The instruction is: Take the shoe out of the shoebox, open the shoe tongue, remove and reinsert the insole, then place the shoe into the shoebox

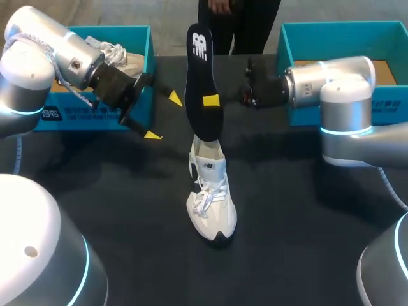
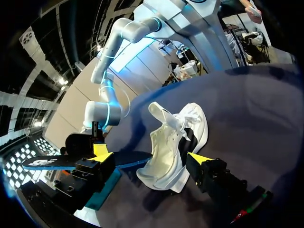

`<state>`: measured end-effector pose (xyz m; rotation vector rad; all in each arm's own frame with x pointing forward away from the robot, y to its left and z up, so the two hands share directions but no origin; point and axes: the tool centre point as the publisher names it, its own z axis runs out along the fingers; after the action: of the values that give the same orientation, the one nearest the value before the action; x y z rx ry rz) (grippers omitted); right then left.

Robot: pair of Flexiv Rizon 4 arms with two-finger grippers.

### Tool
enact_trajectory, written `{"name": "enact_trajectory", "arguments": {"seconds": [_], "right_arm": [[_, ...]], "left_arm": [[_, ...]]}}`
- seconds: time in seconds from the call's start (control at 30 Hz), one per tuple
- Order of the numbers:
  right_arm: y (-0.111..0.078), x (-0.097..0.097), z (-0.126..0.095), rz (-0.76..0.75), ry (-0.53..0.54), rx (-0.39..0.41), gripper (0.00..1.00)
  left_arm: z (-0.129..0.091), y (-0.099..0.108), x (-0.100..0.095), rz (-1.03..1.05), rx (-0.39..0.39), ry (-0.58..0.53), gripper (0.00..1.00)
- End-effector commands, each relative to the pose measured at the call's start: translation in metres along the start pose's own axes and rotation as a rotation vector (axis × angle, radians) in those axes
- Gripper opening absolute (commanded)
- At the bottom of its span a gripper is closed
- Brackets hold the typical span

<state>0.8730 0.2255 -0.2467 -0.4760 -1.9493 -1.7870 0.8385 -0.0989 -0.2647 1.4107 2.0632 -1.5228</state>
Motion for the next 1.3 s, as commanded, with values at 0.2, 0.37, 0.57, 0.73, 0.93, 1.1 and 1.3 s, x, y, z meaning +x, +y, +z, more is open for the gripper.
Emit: {"name": "enact_trajectory", "arguments": {"seconds": [0.2,0.37,0.57,0.73,0.93,1.1,1.3], "right_arm": [[-0.015,-0.001,0.001,0.013,-0.032,-0.017,0.0],[-0.026,-0.002,0.002,0.021,-0.048,-0.02,0.0],[-0.035,-0.003,0.003,0.028,-0.06,-0.028,0.0],[-0.041,-0.004,0.005,0.03,-0.07,-0.034,0.0],[-0.05,-0.007,0.007,0.043,-0.073,-0.029,0.0],[-0.055,-0.007,0.008,0.046,-0.076,-0.025,0.0],[-0.06,-0.006,0.009,0.042,-0.079,-0.02,0.0]], "left_arm": [[-0.003,-0.007,0.007,-0.018,-0.022,-0.002,1.0],[0.0,-0.006,0.009,-0.032,-0.016,0.0,1.0],[0.001,-0.008,0.011,-0.033,-0.019,-0.001,1.0],[0.001,-0.01,0.012,-0.031,-0.022,0.004,1.0],[0.002,-0.012,0.012,-0.031,-0.025,0.014,1.0],[0.002,-0.012,0.011,-0.032,-0.027,0.016,1.0],[0.001,-0.011,0.012,-0.031,-0.031,0.02,1.0]]}}
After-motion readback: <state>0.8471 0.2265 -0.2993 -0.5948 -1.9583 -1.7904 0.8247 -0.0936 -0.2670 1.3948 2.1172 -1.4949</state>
